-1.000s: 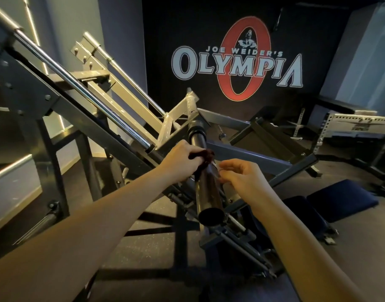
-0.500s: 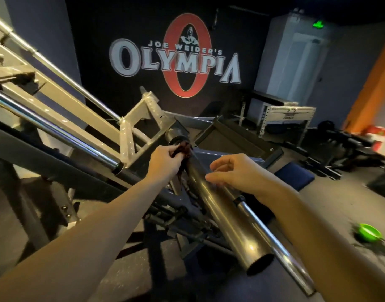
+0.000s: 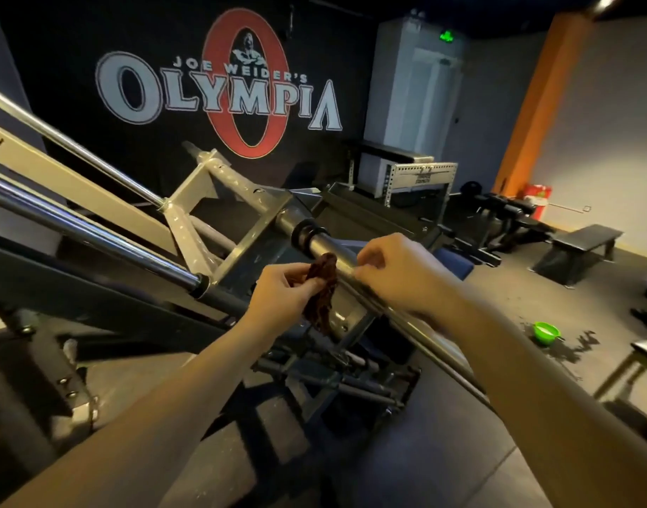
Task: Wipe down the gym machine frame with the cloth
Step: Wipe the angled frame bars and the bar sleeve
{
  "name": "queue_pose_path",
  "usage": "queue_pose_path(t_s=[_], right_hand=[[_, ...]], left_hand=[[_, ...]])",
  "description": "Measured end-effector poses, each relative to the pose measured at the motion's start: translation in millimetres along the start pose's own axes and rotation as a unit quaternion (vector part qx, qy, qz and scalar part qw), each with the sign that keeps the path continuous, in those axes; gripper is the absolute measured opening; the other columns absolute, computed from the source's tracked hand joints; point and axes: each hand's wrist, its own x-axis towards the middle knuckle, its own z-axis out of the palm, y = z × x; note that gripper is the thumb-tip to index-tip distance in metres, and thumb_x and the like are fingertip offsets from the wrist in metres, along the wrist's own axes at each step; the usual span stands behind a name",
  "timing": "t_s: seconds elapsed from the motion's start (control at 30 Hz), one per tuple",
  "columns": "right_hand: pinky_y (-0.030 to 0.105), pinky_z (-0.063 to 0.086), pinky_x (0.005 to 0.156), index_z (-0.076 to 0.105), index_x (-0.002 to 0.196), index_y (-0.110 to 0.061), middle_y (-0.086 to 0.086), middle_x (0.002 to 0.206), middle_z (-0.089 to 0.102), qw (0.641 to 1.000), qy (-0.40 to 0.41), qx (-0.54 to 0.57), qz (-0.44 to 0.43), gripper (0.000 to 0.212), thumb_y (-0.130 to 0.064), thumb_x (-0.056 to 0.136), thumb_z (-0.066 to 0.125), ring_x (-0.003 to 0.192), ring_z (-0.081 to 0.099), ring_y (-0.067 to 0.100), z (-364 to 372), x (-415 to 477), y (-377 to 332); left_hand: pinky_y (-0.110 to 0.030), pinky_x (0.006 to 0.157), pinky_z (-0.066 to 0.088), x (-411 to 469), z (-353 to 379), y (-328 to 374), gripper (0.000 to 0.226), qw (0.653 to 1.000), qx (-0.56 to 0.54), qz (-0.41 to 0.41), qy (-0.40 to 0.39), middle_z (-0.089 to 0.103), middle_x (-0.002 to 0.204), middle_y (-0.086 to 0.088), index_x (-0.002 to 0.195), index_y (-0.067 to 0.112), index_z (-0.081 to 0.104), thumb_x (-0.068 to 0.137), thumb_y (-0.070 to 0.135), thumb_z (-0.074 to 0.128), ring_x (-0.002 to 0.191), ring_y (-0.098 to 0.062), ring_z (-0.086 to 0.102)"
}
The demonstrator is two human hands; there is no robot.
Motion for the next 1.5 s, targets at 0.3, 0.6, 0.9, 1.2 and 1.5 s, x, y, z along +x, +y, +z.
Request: queue_pose_path(t_s=[0.3, 0.6, 0.9, 1.2, 1.5], right_hand=[[0.018, 0.056, 0.070, 0.069, 0.101, -0.032, -0.008, 0.090, 0.075, 0.956, -0.020, 0.290, -0.035, 0.010, -0.030, 0.102, 0.059, 0.083, 0.070, -0.001, 96.9, 6.4, -26.4], [0.038, 0.059, 0.093, 0.072, 0.115, -0.023, -0.003, 0.107, 0.077, 0.841, -0.044, 0.534, 0.072, 0.020, -0.029, 0.097, 0.065, 0.101, 0.073, 0.011, 181.6, 57.0, -15.8], [0.028, 0.060, 0.079, 0.077, 0.110, -0.030, -0.005, 0.109, 0.076, 0.836, -0.056, 0.540, 0.080, 0.017, -0.024, 0.095, 0.069, 0.103, 0.072, 0.012, 203.2, 100.7, 2.7], [0.046, 0.057, 0.090, 0.077, 0.101, -0.026, -0.001, 0.102, 0.077, 0.720, 0.135, 0.649, 0.204, 0.015, -0.016, 0.093, 0.070, 0.106, 0.070, 0.023, 247.3, 132.4, -15.4], [0.027, 0.053, 0.079, 0.068, 0.107, -0.024, -0.006, 0.106, 0.068, 0.727, 0.286, 0.596, 0.188, 0.015, -0.012, 0.098, 0.063, 0.101, 0.065, 0.008, 262.9, 205.7, -35.0]], left_hand=[[-0.024, 0.085, 0.058, -19.5, -54.6, -8.7, 0.021, 0.975, 0.144, 0.143, 0.088, 0.072, 0.101, 0.010, 0.110, 0.022, 0.075, 0.090, 0.019, 0.076, 0.098, -0.008, 0.070], [-0.032, 0.090, 0.059, -19.7, -81.9, -50.9, 0.030, 0.972, 0.230, 0.040, 0.017, 0.059, 0.112, 0.016, 0.115, 0.031, 0.073, 0.095, 0.011, 0.067, 0.109, -0.006, 0.062], [-0.038, 0.096, 0.055, 35.0, -122.5, -73.4, 0.023, 0.960, 0.273, -0.056, -0.025, 0.059, 0.108, 0.017, 0.099, 0.036, 0.074, 0.079, 0.047, 0.078, 0.107, -0.003, 0.059], [-0.034, 0.092, 0.053, 100.1, -156.3, -79.6, 0.024, 0.910, 0.407, 0.002, -0.080, 0.063, 0.104, 0.012, 0.106, 0.029, 0.069, 0.088, 0.044, 0.074, 0.099, -0.005, 0.059], [-0.046, 0.103, 0.051, 167.9, -184.9, -84.2, 0.059, 0.836, 0.544, -0.004, -0.068, 0.069, 0.125, 0.001, 0.132, 0.024, 0.067, 0.084, 0.058, 0.074, 0.121, -0.020, 0.059]])
